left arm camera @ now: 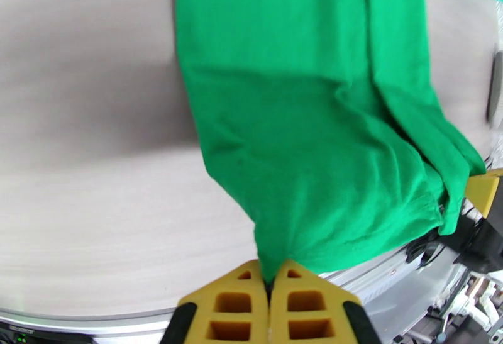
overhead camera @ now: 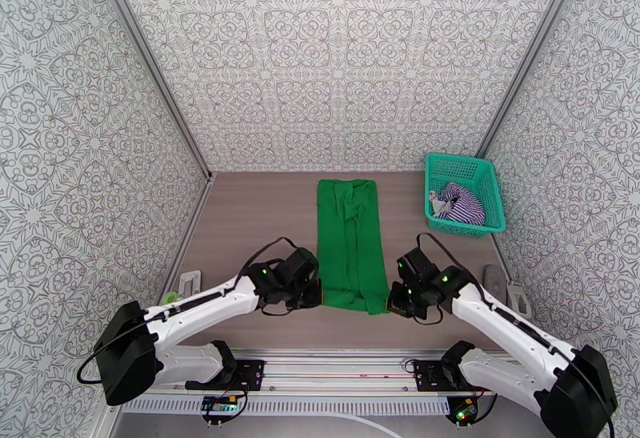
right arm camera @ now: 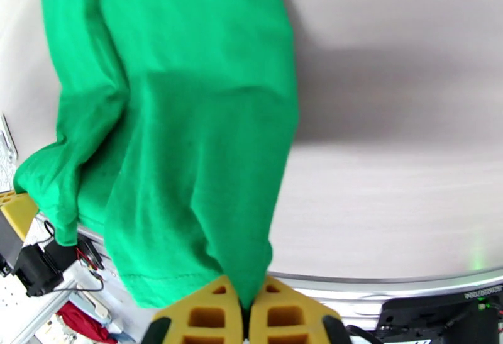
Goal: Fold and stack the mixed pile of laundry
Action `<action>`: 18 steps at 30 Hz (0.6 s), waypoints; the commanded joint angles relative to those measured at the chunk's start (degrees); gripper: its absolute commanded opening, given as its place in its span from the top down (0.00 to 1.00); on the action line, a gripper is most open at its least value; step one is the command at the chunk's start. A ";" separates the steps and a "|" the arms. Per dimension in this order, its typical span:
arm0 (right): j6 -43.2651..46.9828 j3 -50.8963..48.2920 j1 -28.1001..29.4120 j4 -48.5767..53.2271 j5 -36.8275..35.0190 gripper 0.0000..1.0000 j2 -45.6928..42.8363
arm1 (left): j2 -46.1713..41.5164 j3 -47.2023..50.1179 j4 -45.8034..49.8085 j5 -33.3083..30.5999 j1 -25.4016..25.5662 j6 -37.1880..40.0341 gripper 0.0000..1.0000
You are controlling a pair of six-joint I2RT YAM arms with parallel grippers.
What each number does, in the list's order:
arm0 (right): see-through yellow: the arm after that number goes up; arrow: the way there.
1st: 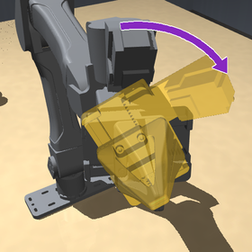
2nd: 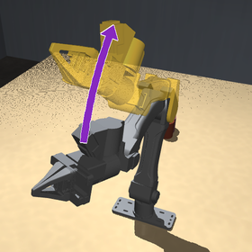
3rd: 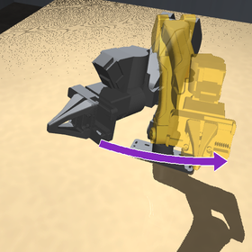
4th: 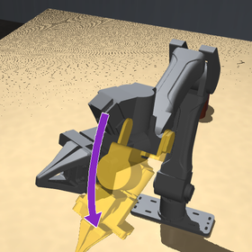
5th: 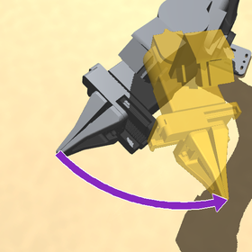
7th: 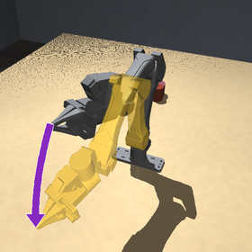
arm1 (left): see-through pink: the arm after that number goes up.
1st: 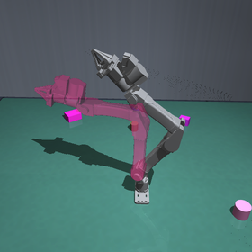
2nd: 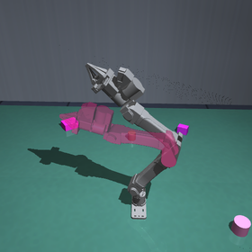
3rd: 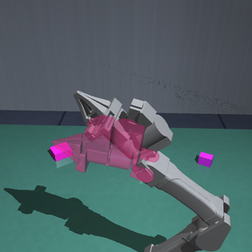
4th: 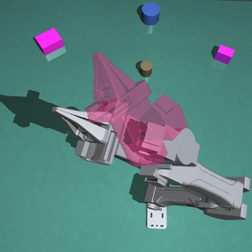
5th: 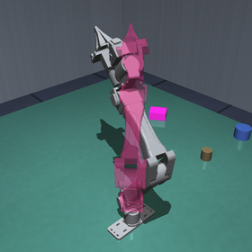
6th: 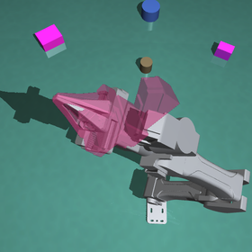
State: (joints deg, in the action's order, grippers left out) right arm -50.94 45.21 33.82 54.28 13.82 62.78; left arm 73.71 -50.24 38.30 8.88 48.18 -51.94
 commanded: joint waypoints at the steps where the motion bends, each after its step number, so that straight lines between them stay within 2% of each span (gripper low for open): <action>1: 2.90 6.87 0.37 6.37 -7.25 1.00 3.55 | 0.77 -5.22 5.47 -2.54 -2.18 4.88 1.00; 9: 10.85 22.41 -3.04 7.06 -13.57 1.00 14.71 | 7.24 -13.77 3.85 -1.38 -9.45 12.53 1.00; 18: 16.49 33.43 -7.64 1.50 -10.95 1.00 27.52 | 17.33 -22.94 -0.17 1.64 -15.03 17.89 1.00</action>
State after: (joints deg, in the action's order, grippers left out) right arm -37.78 74.61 27.27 57.43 3.62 86.70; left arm 88.38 -69.93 39.92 9.34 34.74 -37.52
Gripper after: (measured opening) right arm 0.050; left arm 0.044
